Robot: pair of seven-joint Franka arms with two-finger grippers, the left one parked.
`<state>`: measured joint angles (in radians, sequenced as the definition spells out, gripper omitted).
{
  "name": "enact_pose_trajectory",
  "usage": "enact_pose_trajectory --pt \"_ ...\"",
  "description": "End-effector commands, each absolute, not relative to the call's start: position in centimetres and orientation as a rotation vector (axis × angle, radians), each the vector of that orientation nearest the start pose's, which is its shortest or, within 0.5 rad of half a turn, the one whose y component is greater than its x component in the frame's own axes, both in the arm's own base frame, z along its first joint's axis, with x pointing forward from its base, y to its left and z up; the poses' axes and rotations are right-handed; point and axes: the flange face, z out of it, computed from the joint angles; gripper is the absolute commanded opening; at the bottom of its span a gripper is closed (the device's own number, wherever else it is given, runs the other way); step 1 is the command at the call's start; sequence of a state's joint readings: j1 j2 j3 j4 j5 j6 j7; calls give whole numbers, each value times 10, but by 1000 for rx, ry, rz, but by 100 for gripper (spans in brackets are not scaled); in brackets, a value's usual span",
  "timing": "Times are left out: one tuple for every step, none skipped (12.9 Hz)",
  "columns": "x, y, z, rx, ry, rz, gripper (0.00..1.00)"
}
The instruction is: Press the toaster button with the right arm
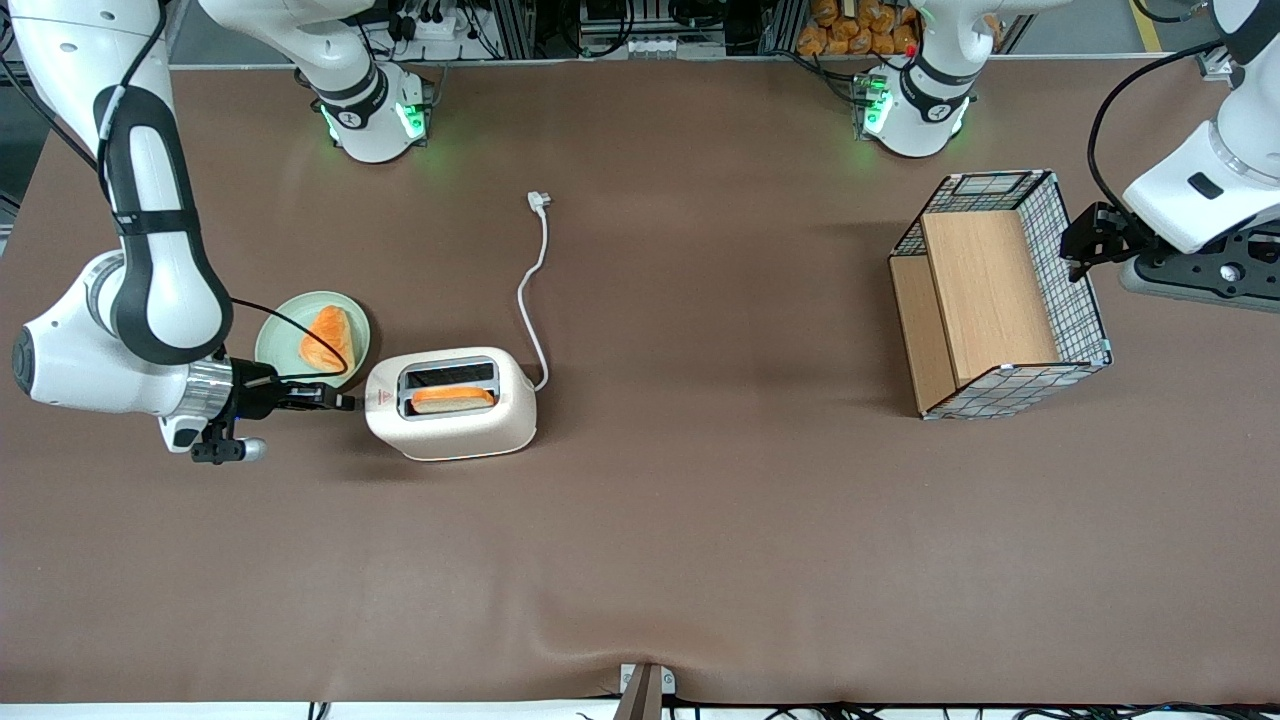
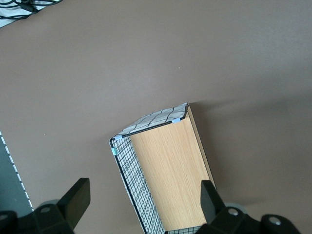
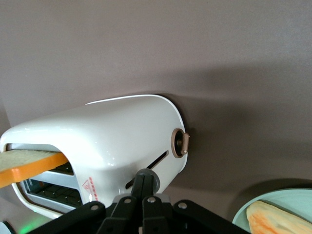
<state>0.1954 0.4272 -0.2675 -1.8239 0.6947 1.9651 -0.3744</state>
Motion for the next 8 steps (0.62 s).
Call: enact_pose_trajectory --pt "624 11 288 -2553 68 143 0" --pt "624 12 288 -2542 63 136 0" --pt "624 12 286 -2542 64 140 0" --pt "624 13 281 -2543 64 147 0" --pt "623 13 278 -2544 65 153 0" --pt "623 13 278 -2543 67 155 0" --pt "623 13 273 -2546 67 162 0" --pt "623 12 272 -2545 69 163 0"
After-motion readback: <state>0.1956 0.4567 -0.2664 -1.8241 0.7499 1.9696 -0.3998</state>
